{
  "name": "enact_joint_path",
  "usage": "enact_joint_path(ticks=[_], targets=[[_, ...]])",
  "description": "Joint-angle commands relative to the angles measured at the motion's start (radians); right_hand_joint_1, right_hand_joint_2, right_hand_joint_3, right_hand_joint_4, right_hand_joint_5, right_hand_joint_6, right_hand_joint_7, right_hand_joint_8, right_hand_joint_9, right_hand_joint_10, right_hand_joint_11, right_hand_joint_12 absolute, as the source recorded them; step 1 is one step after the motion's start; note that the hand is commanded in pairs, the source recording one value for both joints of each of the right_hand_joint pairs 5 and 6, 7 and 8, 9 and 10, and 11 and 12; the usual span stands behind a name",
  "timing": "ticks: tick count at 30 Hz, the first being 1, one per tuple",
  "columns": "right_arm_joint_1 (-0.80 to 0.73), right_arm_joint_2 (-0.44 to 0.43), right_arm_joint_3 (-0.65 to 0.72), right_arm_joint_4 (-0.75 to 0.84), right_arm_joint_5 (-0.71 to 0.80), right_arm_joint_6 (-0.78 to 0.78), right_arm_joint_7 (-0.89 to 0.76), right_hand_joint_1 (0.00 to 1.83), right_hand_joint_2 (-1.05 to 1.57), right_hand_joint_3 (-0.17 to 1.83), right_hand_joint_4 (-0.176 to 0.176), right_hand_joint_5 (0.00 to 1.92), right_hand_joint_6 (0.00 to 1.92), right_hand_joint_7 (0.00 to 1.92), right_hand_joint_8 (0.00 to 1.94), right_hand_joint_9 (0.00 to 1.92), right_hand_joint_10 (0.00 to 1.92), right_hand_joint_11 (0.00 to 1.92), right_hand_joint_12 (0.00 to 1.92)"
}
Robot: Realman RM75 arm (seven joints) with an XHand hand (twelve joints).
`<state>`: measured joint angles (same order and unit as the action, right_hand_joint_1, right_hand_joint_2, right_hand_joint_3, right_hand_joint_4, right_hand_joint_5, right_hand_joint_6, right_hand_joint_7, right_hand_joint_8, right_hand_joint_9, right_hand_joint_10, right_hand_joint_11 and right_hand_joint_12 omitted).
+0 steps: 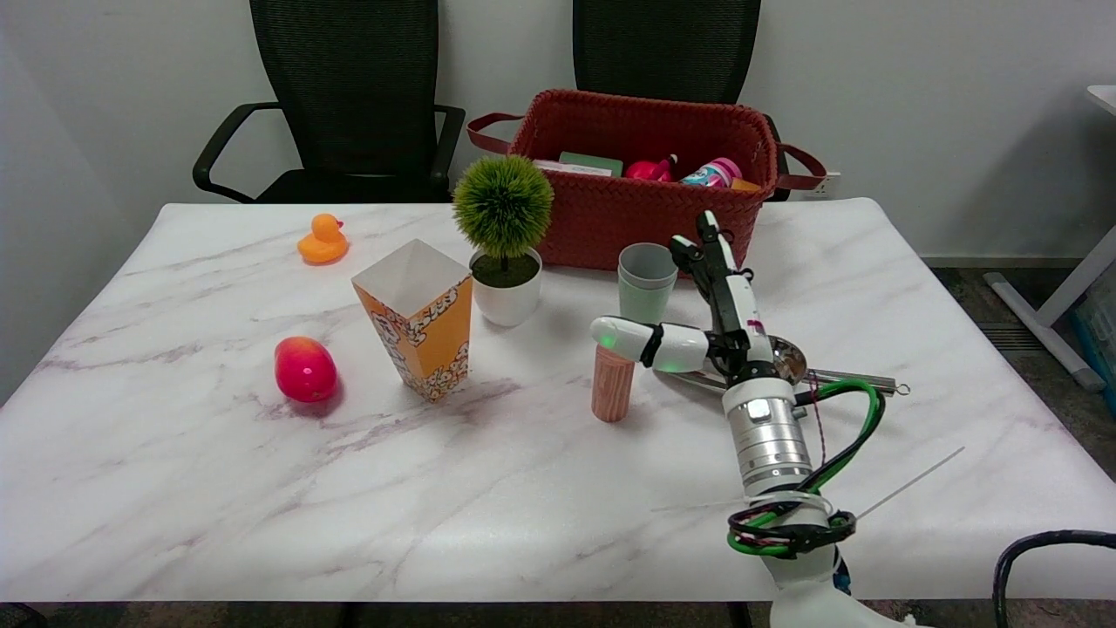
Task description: Pick up the wooden cylinder.
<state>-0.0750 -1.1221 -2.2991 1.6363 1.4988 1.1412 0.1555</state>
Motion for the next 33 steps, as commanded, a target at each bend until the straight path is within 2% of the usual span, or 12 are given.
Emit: enact_joint_path(ticks=[1,14,24,33], targets=[[0.002,-0.064,0.004,-0.083,-0.018,-0.079,0.044,1.00,0.10,0.30,0.000,0.00,0.00,0.31,0.31,0.28,0.28,0.01,0.01],[0.023,-0.124,0.003,-0.194,-0.067,-0.086,0.172,1.00,0.11,0.31,0.000,0.00,0.00,0.32,0.32,0.33,0.33,0.04,0.04],[0.037,-0.130,0.025,-0.216,-0.053,-0.197,0.169,1.00,0.16,0.29,0.000,0.00,0.00,0.33,0.33,0.35,0.35,0.04,0.04],[0.048,-0.136,0.025,-0.241,-0.053,-0.201,0.170,1.00,0.18,0.34,0.000,0.00,0.00,0.34,0.34,0.36,0.36,0.00,0.00]])
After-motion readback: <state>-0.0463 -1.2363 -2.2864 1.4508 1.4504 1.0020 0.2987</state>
